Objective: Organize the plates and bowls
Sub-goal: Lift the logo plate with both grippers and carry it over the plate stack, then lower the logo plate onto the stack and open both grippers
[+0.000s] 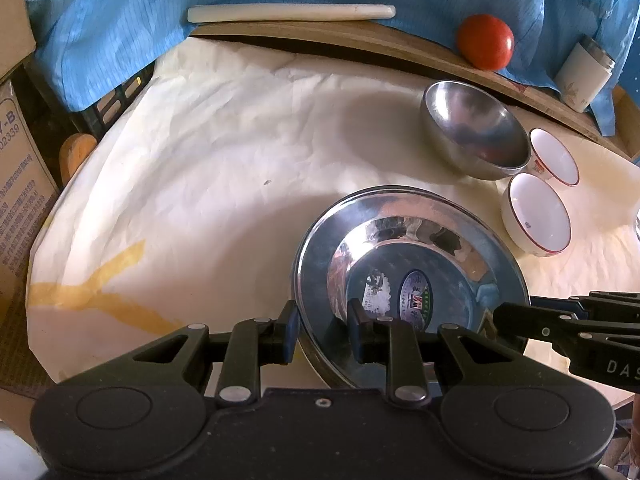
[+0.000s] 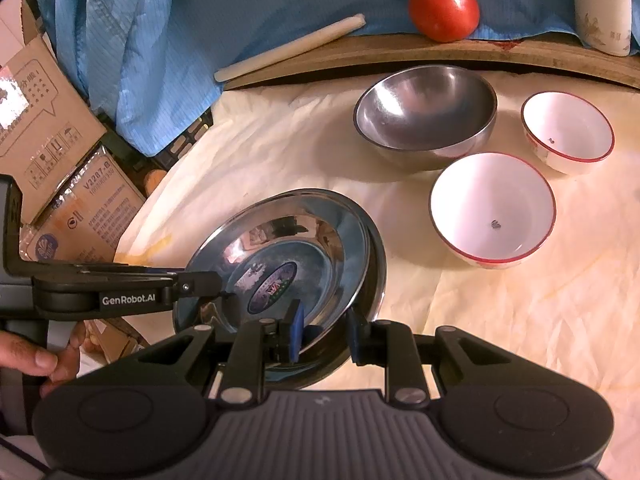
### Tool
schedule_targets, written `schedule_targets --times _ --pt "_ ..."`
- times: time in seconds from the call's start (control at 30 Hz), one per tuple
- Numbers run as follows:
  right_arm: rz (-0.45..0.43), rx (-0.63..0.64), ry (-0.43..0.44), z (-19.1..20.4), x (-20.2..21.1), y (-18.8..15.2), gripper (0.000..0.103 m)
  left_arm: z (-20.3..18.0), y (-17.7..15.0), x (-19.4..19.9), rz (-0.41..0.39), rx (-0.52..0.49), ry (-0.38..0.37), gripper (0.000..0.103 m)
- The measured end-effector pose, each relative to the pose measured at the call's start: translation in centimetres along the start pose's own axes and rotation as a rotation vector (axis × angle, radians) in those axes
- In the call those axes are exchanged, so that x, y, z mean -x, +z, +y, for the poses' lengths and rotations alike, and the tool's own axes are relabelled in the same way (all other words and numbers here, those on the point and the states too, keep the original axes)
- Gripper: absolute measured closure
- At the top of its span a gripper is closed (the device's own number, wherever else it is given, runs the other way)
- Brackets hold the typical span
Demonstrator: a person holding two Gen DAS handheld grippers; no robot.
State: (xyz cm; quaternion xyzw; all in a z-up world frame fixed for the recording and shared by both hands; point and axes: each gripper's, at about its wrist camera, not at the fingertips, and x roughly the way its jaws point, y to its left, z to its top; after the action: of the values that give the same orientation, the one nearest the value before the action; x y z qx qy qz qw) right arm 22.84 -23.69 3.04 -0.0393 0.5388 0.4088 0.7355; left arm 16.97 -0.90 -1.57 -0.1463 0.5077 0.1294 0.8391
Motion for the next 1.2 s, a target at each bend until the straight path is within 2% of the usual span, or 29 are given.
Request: schedule_targets --times 0.77,1.13,1.2 --pt "0.034 -0.003 0.008 -0.19 -0.42 0.25 0.073 -0.07 0.16 -0.16 0.019 -0.040 -0.015 0.074" --pt "0.030 -0.011 0.002 -0.13 -0.23 0.16 0.065 0.35 0.32 -0.05 0.035 -0.056 -0.024 0.072" --pt "0.022 -0.016 0.002 -0.22 0.02 0.15 0.065 0.50 0.52 0.09 0.032 -0.056 -0.021 0.069"
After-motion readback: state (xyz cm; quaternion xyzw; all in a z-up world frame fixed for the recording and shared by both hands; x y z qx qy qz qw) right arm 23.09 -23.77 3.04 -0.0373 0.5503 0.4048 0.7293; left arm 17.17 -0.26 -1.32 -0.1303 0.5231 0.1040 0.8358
